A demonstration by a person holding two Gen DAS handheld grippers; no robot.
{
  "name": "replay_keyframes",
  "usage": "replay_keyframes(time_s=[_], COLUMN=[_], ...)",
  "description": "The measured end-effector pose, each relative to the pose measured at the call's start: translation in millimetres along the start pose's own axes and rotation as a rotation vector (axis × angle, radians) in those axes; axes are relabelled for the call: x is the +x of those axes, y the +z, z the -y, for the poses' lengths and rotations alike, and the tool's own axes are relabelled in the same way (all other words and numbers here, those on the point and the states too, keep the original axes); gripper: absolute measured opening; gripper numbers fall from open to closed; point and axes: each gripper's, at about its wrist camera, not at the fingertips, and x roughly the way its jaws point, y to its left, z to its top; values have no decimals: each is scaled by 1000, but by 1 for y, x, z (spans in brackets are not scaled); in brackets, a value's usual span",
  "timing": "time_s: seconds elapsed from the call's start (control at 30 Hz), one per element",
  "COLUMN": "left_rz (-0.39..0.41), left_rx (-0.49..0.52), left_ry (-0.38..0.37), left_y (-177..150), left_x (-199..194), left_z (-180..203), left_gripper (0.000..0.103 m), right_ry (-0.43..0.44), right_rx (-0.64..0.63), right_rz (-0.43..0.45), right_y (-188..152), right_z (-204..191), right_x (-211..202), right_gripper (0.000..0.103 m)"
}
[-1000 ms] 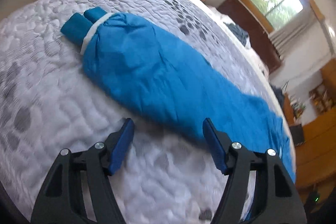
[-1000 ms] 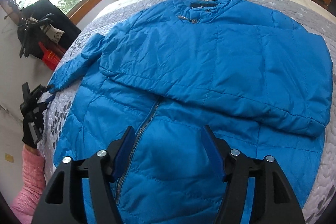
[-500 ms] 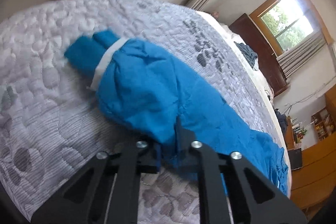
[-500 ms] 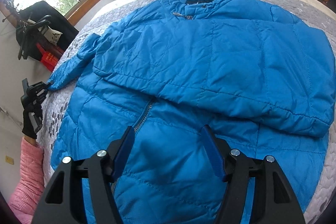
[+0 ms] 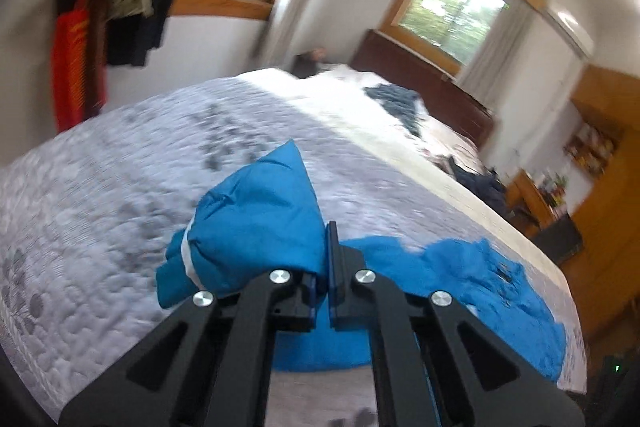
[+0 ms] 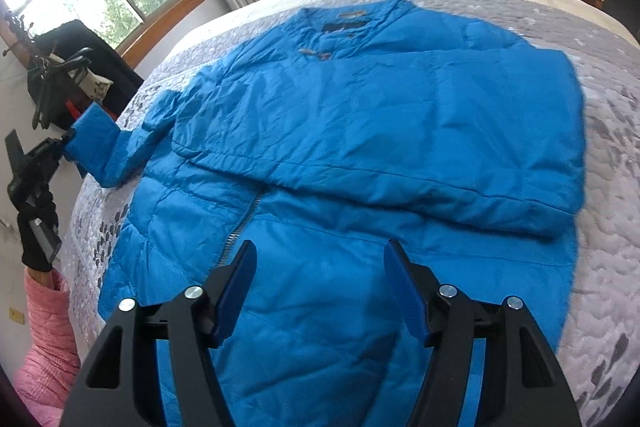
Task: Fold large clothes
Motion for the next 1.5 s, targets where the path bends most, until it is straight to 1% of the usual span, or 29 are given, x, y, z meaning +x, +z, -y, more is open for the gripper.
replay_keyframes(time_s=[0.07, 0.23, 0.27, 0.37, 0.47, 0.6, 0.77, 0.9, 0.97, 1.07, 1.13, 1.2, 1.23, 1.27, 1.3, 1.33, 1.37, 1.43, 1.5], left_rz=[-1, -21, -28, -52, -91, -153, -240, -306, -348, -380, -395, -412, -412, -411, -406, -397, -372, -317, -236], left_rx=[40, 157, 187, 245, 309, 357, 396, 433, 470, 523, 534, 545, 559, 574, 583, 584, 579, 557, 510], left_ry=[-29, -129, -150, -189, -234, -268, -270, -268, -262, -273, -308, -380, -410, -442, -481, -503, -520, -503, -449], left_y=[-3, -21, -26, -41, -67, -97, -136, -159, -172, -183, -185, -184, -183, -183, -182, -179, -174, -162, -142], left_x=[2, 8, 10, 20, 35, 62, 96, 115, 126, 128, 122, 107, 99, 90, 77, 68, 55, 42, 31], left_z=[24, 101, 121, 157, 201, 236, 259, 269, 269, 271, 269, 261, 258, 255, 246, 238, 225, 206, 183], left_gripper=[2, 2, 2, 2, 2, 2, 2, 3, 5, 9, 16, 33, 36, 41, 43, 43, 44, 48, 50], right_ry=[-9, -11, -14, -26, -37, -53, -49, -43, -44, -42, -43, -44, -45, -45, -45, -44, -38, -13, 16], right_rx=[7, 39, 44, 56, 65, 83, 109, 121, 127, 132, 130, 127, 126, 126, 123, 121, 116, 104, 79], right_rz=[11, 39, 44, 59, 67, 76, 76, 71, 67, 60, 59, 58, 58, 58, 58, 57, 53, 45, 24], right_y=[-1, -3, -3, -3, -3, -5, -6, -7, -7, -8, -7, -7, -7, -7, -6, -6, -4, 3, 14], right_z=[6, 22, 25, 32, 39, 49, 60, 64, 66, 68, 67, 67, 66, 65, 64, 62, 59, 50, 33], right_x=[-5, -15, -16, -21, -23, -25, -26, -25, -24, -21, -20, -19, -19, -19, -19, -19, -19, -18, -15], right_gripper=[66, 66, 66, 66, 66, 66, 66, 66, 66, 66, 66, 66, 66, 66, 66, 66, 66, 66, 66])
